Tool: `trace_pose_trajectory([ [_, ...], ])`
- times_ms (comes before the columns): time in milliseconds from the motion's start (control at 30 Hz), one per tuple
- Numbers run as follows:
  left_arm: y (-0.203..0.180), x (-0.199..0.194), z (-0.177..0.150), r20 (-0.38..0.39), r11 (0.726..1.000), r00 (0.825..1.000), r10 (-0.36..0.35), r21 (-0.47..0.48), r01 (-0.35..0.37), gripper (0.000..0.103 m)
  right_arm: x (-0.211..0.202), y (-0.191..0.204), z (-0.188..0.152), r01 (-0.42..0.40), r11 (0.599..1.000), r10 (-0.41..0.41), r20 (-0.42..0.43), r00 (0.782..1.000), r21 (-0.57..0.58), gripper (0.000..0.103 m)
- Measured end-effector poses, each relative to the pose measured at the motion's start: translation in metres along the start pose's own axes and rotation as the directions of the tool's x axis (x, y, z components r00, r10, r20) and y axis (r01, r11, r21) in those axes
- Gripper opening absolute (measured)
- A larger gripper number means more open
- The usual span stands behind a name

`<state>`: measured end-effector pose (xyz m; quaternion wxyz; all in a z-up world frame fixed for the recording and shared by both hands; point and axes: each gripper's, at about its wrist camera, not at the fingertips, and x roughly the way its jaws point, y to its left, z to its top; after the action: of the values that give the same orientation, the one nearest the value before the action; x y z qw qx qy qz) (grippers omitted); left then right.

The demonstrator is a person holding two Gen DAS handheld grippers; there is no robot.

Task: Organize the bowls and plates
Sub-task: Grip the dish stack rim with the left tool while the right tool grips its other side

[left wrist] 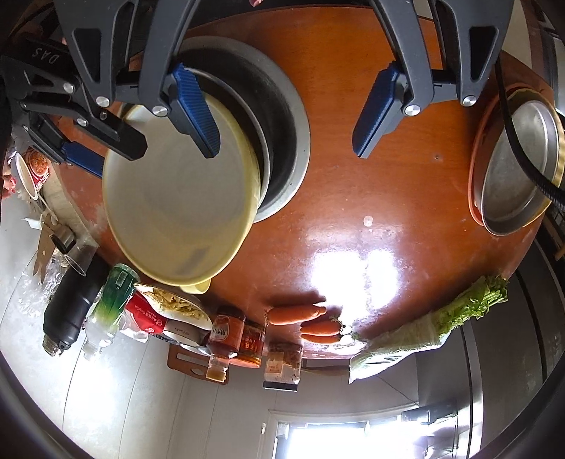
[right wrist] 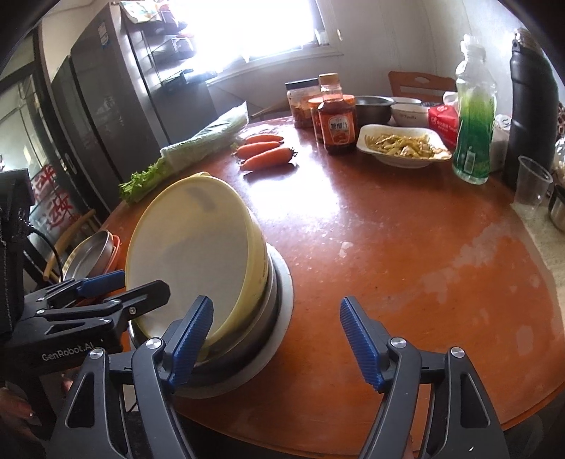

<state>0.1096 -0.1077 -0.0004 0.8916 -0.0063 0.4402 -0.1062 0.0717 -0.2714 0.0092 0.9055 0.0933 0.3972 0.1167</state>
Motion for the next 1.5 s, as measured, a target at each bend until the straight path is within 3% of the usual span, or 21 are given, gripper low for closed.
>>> trace_pose_trajectory([
  [133, 0.000, 0.006, 0.001, -0.010, 1.000, 1.000, -0.001, -0.001, 0.001, 0.078, 0.006, -0.001, -0.003, -0.044, 0.999, 0.044, -0.022, 0.999, 0.017, 0.076],
  [600, -0.004, 0.019, -0.001, -0.006, 0.999, 1.000, 0.029, 0.029, -0.029, 0.081, 0.012, 0.001, -0.005, -0.064, 0.998, 0.065, -0.017, 0.998, 0.021, 0.075],
  [1067, -0.003, 0.022, -0.002, -0.022, 1.000, 0.999, -0.024, 0.017, 0.024, 0.081, 0.012, 0.008, -0.006, -0.076, 0.997, 0.076, -0.019, 0.997, -0.003, 0.056],
  [1333, -0.010, 0.020, -0.002, -0.028, 0.998, 0.998, -0.056, 0.025, 0.057, 0.062, 0.011, 0.007, -0.005, -0.070, 0.997, 0.070, -0.022, 0.997, 0.008, 0.052],
  [1500, -0.010, 0.021, -0.001, -0.031, 0.999, 0.998, -0.048, 0.014, 0.049, 0.062, 0.011, 0.006, -0.005, -0.066, 0.998, 0.066, -0.021, 0.998, 0.016, 0.051],
])
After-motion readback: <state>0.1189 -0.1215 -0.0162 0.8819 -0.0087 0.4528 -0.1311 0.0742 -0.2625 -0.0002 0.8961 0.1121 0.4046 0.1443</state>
